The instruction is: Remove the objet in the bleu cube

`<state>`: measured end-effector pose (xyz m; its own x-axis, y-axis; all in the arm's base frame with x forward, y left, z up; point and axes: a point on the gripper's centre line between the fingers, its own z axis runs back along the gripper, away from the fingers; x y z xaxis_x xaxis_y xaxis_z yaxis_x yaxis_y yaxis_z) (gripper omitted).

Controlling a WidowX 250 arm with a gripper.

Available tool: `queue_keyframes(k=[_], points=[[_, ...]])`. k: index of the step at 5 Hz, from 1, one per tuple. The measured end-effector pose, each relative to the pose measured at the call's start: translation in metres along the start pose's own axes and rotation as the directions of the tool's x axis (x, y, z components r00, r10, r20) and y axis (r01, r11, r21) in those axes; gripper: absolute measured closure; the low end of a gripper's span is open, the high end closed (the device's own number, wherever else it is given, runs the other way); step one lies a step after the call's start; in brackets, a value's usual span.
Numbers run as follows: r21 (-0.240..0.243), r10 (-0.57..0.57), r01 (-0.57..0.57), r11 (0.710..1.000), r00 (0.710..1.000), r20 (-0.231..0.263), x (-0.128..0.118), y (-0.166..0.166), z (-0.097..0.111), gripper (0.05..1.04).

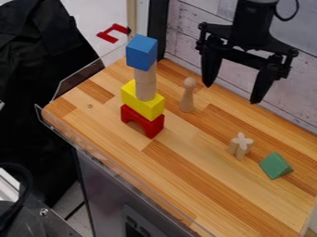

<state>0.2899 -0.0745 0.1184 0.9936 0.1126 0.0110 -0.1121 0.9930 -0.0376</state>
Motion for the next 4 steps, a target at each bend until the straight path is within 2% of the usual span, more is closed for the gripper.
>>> queue_keyframes(k=[2, 4], points=[[0.046, 0.015, -0.013, 0.999, 0.999, -0.042, 0.007, 0.023, 0.006, 0.085], [0.072, 0.041, -0.037, 0.997, 0.997, -0.063, 0.012, 0.051, 0.011, 0.085]])
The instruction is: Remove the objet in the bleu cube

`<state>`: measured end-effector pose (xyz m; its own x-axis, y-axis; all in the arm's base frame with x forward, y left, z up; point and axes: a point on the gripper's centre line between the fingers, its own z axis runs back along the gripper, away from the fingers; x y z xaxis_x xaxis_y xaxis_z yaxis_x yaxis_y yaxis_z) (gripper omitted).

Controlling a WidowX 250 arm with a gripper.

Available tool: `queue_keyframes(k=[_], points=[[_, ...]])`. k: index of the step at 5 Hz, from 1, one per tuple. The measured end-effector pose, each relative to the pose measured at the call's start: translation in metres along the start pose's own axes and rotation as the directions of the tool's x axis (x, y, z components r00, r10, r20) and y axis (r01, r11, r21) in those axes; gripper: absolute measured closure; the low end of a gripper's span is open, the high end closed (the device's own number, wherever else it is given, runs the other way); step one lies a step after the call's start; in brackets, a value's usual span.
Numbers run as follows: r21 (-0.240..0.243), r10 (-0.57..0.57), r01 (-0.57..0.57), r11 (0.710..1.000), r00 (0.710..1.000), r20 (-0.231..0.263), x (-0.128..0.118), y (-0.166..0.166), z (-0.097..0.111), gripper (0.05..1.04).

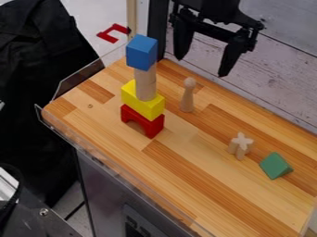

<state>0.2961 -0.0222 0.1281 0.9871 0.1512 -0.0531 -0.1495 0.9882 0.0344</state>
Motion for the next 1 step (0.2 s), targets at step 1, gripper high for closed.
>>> queue_keyframes(k=[1], points=[[-0.025, 0.001, -0.001, 1.0, 1.0, 0.005, -0.0009, 0.0037, 0.0049, 0.085]])
